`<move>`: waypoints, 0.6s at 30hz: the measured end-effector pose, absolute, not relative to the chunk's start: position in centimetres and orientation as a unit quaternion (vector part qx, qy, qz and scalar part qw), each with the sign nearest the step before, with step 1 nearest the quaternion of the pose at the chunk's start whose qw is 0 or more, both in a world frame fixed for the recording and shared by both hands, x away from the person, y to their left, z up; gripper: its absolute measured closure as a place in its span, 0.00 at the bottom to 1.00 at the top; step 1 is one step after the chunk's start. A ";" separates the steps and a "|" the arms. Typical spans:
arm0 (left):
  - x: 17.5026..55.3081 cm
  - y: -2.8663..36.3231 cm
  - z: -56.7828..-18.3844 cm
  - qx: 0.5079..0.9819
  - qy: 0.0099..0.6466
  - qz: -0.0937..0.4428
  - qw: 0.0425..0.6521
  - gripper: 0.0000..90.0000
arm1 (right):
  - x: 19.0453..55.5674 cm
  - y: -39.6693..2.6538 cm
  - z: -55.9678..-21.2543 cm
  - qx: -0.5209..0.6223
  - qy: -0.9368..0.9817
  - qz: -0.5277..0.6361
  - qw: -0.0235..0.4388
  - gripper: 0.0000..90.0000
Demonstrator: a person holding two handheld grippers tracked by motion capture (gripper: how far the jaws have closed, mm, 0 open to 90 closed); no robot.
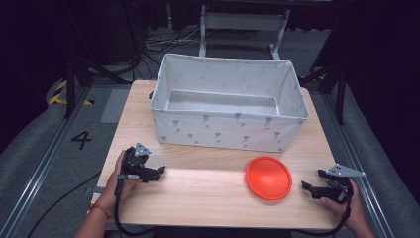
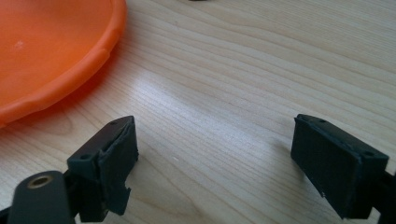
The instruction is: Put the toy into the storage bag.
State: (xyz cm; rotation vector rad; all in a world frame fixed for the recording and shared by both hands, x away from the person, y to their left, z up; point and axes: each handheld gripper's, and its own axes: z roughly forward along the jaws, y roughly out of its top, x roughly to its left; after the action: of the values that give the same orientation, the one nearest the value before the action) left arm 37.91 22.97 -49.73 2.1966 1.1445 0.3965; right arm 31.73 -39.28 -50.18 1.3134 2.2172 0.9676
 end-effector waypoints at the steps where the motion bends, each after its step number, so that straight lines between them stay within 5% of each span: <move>1: 37.9 23.0 -49.7 0.833 0.432 0.150 0.312 0.00 | 31.7 -39.3 -50.2 0.468 0.790 0.345 0.193 0.16; 18: 37.6 23.5 -49.8 0.839 0.418 0.145 0.317 0.00 | 31.7 -39.3 -50.2 0.469 0.790 0.344 0.194 0.16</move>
State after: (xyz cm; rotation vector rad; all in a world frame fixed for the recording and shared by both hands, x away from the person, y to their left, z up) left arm 37.63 23.48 -49.75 2.2086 1.1014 0.3810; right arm 31.74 -39.27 -50.17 1.3151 2.2164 0.9655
